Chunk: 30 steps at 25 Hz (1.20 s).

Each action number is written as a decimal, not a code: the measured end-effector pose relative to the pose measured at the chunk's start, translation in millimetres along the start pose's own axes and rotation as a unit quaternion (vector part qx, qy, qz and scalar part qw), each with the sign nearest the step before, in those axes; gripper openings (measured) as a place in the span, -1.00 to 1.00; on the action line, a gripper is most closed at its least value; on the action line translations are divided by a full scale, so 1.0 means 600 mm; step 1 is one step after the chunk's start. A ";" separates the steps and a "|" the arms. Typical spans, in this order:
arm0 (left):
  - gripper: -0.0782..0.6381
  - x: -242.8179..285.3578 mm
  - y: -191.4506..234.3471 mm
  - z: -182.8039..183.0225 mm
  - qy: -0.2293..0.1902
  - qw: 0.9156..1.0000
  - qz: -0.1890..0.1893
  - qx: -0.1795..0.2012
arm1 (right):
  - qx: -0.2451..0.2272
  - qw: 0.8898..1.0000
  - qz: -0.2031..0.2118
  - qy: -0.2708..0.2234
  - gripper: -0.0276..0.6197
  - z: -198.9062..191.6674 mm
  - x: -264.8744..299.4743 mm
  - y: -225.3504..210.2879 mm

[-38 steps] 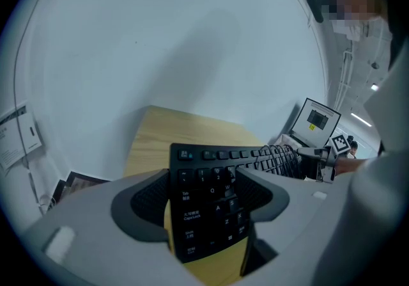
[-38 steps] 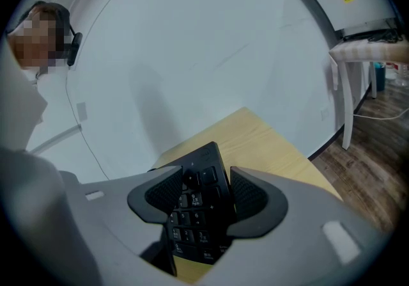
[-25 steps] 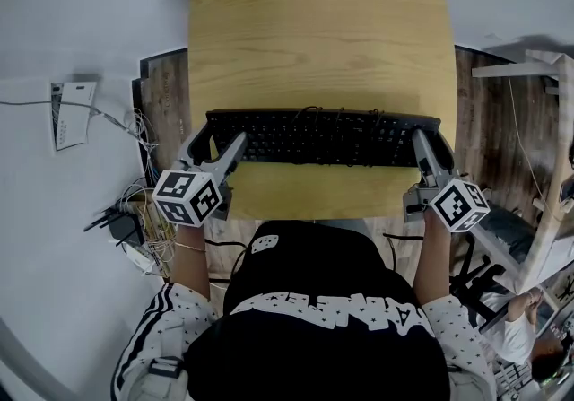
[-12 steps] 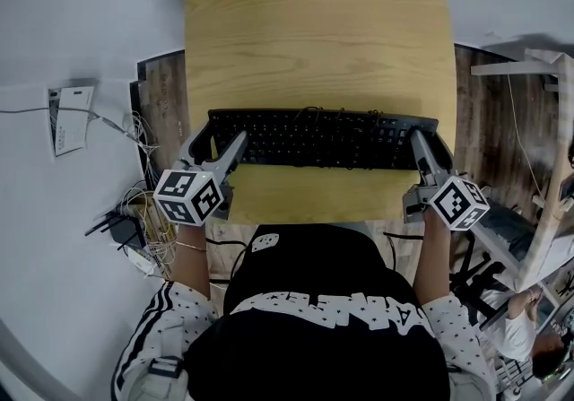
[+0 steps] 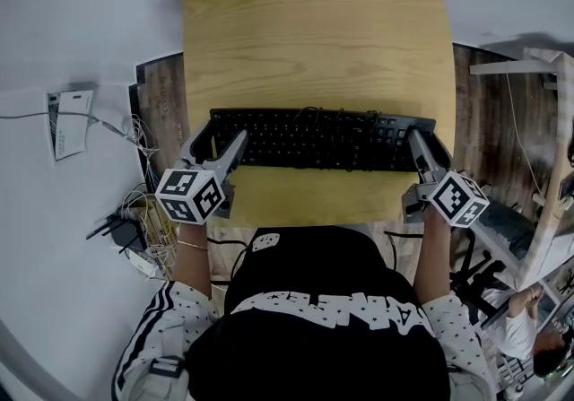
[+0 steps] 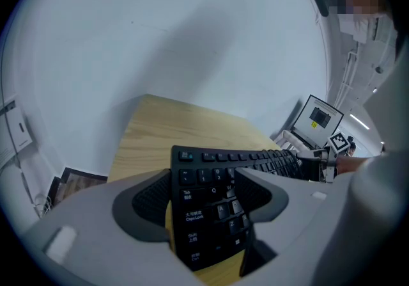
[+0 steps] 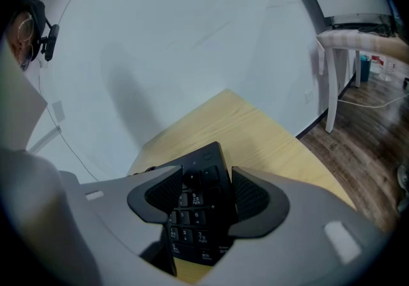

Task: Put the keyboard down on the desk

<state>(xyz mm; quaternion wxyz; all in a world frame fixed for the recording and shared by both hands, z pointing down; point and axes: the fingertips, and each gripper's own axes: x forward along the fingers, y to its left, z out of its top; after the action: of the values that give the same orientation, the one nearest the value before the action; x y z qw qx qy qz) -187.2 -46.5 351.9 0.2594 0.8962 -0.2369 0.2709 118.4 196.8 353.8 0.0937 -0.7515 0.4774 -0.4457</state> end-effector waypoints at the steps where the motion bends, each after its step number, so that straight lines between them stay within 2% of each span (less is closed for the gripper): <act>1: 0.04 0.000 0.000 0.000 0.000 1.000 0.000 0.000 | 0.002 1.000 -0.001 0.003 -0.16 -0.002 0.000 0.000; 30: 0.05 0.020 0.001 0.006 0.005 1.000 0.006 0.009 | 0.036 0.997 -0.044 0.050 -0.13 -0.021 0.018 -0.026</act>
<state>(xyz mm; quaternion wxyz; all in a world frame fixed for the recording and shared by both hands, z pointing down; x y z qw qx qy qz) -177.4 -52.9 356.7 0.2513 0.8957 -0.2385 0.2789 120.3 200.0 376.3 0.0766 -0.7444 0.4320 -0.5034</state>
